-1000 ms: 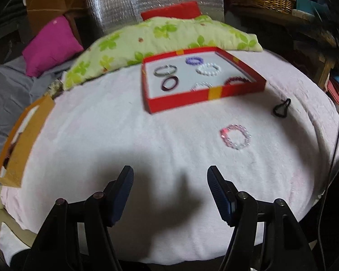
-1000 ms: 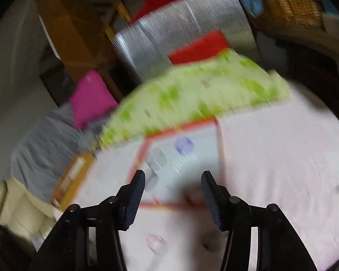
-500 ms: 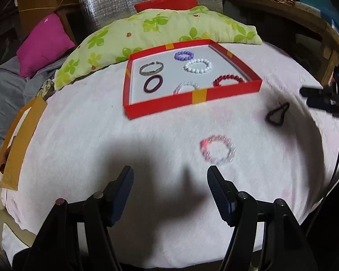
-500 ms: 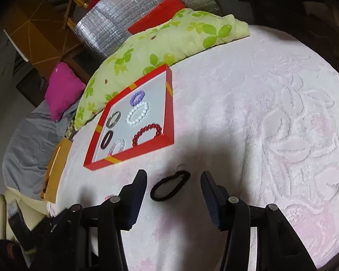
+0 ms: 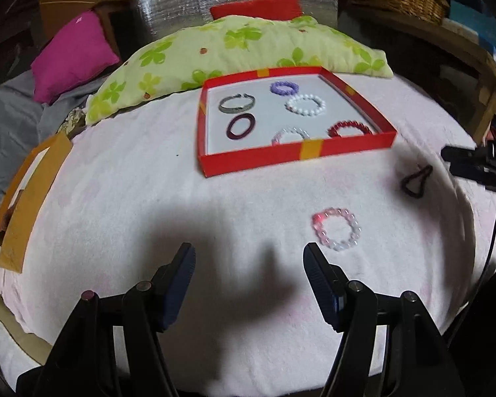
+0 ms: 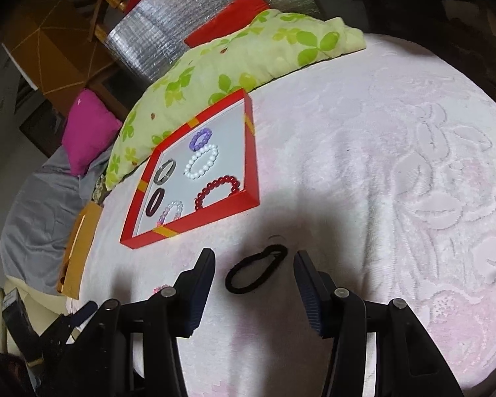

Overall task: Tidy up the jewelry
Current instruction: 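Move right tool over black hair tie while left tool approaches pink bead bracelet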

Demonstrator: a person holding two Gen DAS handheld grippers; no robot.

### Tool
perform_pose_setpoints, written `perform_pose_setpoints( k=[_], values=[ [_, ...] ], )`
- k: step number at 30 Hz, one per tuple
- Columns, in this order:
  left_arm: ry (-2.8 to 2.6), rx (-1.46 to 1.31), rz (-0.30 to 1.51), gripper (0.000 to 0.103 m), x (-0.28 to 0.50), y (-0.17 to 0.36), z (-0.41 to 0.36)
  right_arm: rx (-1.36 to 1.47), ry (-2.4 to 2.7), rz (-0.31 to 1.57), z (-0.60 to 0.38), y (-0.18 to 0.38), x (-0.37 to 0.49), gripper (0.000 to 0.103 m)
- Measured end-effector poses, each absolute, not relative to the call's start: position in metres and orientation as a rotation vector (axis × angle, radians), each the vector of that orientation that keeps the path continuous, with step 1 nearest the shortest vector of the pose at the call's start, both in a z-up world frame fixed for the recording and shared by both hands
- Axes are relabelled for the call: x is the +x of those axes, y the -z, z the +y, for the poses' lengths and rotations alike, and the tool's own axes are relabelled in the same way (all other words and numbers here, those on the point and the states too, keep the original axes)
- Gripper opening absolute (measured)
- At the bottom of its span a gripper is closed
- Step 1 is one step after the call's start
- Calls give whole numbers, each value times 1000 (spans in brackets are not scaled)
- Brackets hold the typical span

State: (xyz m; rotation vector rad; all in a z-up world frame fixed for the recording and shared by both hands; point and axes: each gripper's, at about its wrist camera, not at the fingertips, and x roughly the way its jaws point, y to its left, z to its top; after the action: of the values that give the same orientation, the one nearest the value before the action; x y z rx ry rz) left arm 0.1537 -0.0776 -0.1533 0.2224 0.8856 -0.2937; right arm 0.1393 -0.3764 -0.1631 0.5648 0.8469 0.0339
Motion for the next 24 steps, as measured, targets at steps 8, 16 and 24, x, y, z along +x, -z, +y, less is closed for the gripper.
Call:
perform_pose_setpoints(
  k=[8, 16, 24],
  values=[
    [338, 169, 866, 69, 170, 164, -89, 573, -32, 850, -368, 163, 146, 54],
    [449, 120, 904, 69, 166, 172, -108, 576, 41, 940, -362, 182, 163, 54],
    [477, 150, 936, 70, 169, 188, -126, 588, 96, 992, -366, 195, 169, 54]
  ],
)
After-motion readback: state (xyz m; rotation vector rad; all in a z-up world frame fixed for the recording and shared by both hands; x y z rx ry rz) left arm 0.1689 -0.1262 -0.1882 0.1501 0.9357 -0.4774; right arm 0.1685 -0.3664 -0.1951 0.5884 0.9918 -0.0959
